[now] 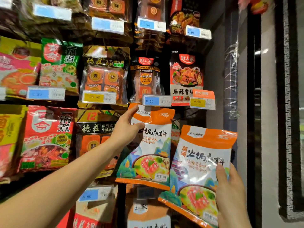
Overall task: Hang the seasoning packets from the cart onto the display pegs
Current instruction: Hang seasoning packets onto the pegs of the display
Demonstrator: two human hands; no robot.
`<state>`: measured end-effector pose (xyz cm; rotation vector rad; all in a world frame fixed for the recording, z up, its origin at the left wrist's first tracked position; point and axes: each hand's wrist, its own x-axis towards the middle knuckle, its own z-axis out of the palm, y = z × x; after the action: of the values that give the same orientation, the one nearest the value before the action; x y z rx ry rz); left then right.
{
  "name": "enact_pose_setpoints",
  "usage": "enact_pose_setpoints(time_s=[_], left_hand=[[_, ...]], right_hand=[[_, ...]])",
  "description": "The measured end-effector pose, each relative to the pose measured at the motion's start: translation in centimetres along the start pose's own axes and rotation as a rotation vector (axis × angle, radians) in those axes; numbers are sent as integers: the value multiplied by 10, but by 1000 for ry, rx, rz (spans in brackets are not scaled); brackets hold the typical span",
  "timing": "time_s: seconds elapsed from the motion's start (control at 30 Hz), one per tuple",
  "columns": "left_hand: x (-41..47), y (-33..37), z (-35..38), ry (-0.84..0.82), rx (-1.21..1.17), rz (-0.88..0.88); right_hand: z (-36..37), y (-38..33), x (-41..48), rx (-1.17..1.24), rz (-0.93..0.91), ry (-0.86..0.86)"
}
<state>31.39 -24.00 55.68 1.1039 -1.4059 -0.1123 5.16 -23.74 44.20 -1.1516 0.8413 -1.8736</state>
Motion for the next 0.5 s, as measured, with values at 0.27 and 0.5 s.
enact_pose_setpoints(time_s=[0.27,0.5], left_hand=[[13,8,2,43,139,-132],[23,16,0,30,151,-218]], right_hand=[[-8,-5,0,-55,48,47],[-13,-12,-2,-47,64,49]])
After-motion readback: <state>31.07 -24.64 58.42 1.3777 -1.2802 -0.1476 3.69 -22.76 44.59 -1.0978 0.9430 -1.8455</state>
